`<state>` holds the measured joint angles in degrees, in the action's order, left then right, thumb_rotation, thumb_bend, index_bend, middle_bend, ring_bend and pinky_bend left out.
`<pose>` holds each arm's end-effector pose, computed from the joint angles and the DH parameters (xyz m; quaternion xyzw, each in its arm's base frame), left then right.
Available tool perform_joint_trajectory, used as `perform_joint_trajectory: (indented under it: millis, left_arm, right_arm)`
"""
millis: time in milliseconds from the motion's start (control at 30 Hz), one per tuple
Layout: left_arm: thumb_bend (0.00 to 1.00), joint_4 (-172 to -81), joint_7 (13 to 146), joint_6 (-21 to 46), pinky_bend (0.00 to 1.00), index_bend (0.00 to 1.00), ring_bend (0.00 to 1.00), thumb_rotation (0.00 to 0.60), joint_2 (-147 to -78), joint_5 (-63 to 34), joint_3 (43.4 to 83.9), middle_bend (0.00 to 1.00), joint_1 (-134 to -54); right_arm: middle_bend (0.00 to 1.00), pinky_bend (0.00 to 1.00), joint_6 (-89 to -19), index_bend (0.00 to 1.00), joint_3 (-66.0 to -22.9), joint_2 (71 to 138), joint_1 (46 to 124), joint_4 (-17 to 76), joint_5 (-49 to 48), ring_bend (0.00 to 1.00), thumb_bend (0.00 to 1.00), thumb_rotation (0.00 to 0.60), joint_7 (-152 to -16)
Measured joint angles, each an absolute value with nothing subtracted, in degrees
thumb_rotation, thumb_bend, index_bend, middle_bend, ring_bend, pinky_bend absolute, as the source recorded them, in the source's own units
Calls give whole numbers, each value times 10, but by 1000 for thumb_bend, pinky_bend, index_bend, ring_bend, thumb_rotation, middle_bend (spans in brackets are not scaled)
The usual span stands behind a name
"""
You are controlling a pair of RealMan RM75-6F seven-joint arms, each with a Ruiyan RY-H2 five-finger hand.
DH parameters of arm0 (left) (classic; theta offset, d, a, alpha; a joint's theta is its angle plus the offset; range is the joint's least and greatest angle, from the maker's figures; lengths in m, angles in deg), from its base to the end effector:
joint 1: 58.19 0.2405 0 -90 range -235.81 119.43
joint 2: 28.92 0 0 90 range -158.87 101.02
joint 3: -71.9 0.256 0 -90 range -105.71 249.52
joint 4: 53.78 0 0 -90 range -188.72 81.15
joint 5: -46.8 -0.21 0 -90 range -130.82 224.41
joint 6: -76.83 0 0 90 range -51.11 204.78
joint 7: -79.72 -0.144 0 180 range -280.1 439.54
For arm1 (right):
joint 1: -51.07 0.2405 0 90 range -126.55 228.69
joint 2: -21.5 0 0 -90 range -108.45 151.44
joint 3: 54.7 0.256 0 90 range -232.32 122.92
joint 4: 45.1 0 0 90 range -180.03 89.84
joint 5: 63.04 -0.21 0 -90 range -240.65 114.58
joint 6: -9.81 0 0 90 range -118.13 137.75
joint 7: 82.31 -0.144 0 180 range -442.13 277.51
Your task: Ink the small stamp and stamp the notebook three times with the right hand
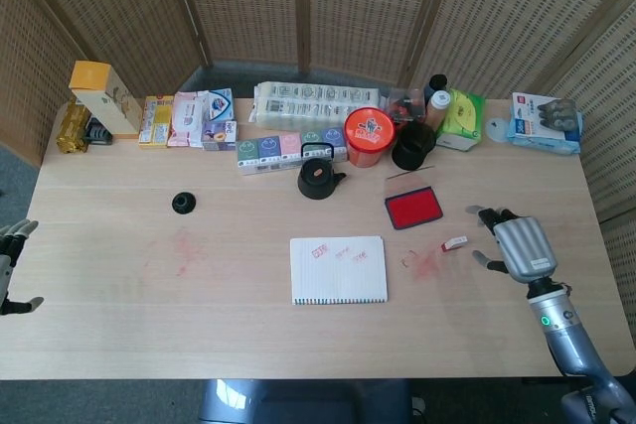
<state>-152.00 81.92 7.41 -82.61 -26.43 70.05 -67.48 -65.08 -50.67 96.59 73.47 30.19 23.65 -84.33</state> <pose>-0.3338 0.1940 0.1840 -0.5863 -0.4857 -0.2829 0.5833 -0.2867 -0.2860 0.1051 0.6840 -0.3141 0.4035 0.5203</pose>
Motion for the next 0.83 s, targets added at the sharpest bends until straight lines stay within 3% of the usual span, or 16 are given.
perform_joint_trajectory:
  millis: [200, 567, 833]
  left_arm:
    - [0, -1512, 835, 54, 57, 0, 0, 600, -827, -302, 707, 0, -669]
    - [0, -1486, 859, -40, 57, 0, 0, 600, -844, -362, 709, 0, -638]
    - [0, -1472, 859, -80, 57, 0, 0, 600, -855, -379, 706, 0, -621]
  right_arm:
    - [47, 271, -663, 128, -508, 923, 698, 392, 196, 11, 5, 506, -783]
    - [34, 197, -741, 139, -511, 913, 627, 488, 163, 0, 2, 506, -710]
    - [34, 186, -773, 139, -508, 920, 603, 486, 170, 0, 1, 514, -709]
